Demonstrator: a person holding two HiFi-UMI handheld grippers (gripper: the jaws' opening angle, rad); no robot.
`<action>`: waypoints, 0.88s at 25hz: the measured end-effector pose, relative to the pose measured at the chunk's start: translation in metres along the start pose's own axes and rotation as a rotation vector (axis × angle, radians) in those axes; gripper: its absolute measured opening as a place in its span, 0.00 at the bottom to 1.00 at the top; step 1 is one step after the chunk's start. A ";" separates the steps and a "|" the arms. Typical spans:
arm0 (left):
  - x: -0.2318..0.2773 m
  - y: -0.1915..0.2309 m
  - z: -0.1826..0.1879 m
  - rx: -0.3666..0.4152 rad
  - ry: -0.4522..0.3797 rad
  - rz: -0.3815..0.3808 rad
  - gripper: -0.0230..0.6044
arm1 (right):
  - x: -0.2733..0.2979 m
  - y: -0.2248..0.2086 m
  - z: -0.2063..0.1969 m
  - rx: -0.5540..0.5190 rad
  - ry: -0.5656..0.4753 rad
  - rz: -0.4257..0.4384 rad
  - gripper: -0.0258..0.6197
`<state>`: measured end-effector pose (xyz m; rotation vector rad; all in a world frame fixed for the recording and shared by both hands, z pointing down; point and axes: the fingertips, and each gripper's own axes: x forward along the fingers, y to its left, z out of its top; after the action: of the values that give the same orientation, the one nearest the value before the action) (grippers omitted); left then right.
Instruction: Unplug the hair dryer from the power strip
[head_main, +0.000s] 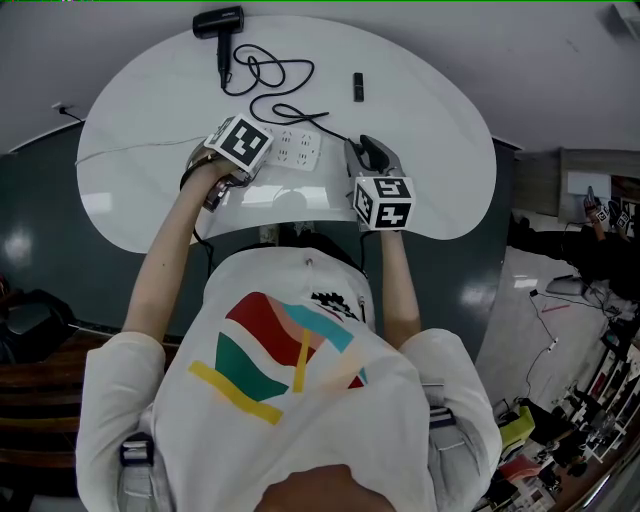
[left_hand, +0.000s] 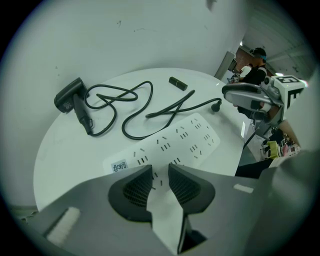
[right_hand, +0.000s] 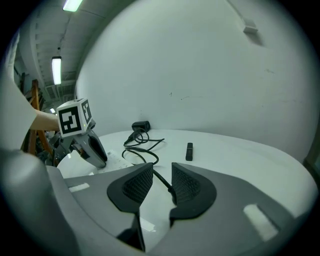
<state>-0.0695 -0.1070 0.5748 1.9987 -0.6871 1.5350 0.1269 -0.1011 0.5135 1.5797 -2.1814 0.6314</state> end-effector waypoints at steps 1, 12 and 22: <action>0.000 0.001 0.000 0.003 -0.002 0.008 0.20 | -0.002 0.000 0.005 0.013 -0.014 0.004 0.22; 0.001 -0.003 0.000 -0.008 -0.041 -0.014 0.20 | -0.035 0.010 0.079 0.100 -0.209 0.045 0.18; -0.049 0.003 0.027 -0.066 -0.250 0.047 0.35 | -0.073 0.024 0.140 0.002 -0.306 -0.039 0.13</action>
<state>-0.0631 -0.1236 0.5211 2.1584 -0.8775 1.2820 0.1207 -0.1152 0.3541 1.8172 -2.3554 0.4006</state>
